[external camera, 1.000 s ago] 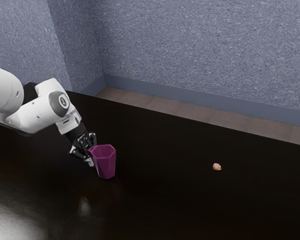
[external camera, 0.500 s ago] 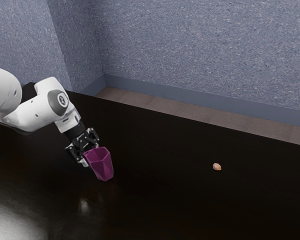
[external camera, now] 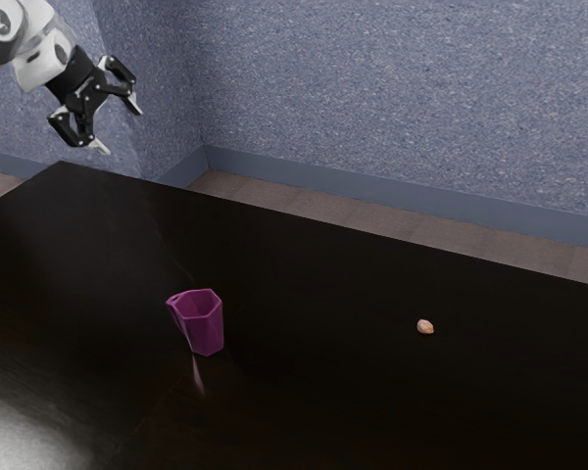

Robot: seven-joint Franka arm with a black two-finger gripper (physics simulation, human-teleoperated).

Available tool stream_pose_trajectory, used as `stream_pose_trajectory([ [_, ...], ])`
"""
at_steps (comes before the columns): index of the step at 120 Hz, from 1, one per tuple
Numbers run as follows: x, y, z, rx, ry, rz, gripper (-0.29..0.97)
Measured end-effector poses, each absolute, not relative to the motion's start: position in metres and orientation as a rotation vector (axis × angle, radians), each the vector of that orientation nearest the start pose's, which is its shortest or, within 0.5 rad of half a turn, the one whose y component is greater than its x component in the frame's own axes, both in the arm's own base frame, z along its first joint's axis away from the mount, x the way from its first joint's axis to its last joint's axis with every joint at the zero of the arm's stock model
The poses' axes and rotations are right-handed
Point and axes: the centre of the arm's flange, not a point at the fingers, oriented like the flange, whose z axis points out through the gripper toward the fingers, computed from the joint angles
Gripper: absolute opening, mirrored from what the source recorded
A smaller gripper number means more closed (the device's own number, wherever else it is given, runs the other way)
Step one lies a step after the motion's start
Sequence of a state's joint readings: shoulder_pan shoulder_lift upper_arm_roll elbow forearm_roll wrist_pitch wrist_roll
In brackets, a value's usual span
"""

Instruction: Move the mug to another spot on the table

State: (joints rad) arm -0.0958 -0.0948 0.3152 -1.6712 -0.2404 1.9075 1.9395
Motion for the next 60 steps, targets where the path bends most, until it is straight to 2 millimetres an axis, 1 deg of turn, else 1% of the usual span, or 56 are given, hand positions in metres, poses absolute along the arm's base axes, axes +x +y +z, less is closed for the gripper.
stream_pose_trajectory([
  [4,0.552,0.101,0.682,-1.992,2.129,-0.565,0.65],
  [8,0.564,0.089,0.689,-2.059,2.082,-0.542,0.65],
  [14,0.587,0.071,0.69,-2.19,2.011,-0.479,0.65],
  [17,0.595,0.061,0.689,-2.256,1.977,-0.435,0.65],
  [23,0.6,0.036,0.684,-2.385,1.913,-0.346,0.65],
  [27,0.6,0.027,0.679,-2.473,1.853,-0.289,0.65],
  [33,0.598,0.024,0.673,-2.603,1.734,-0.214,0.65],
  [43,0.593,0.032,0.666,-2.786,1.502,-0.113,0.66],
  [60,0.587,0.034,0.661,-2.973,1.148,-0.005,0.66],
])
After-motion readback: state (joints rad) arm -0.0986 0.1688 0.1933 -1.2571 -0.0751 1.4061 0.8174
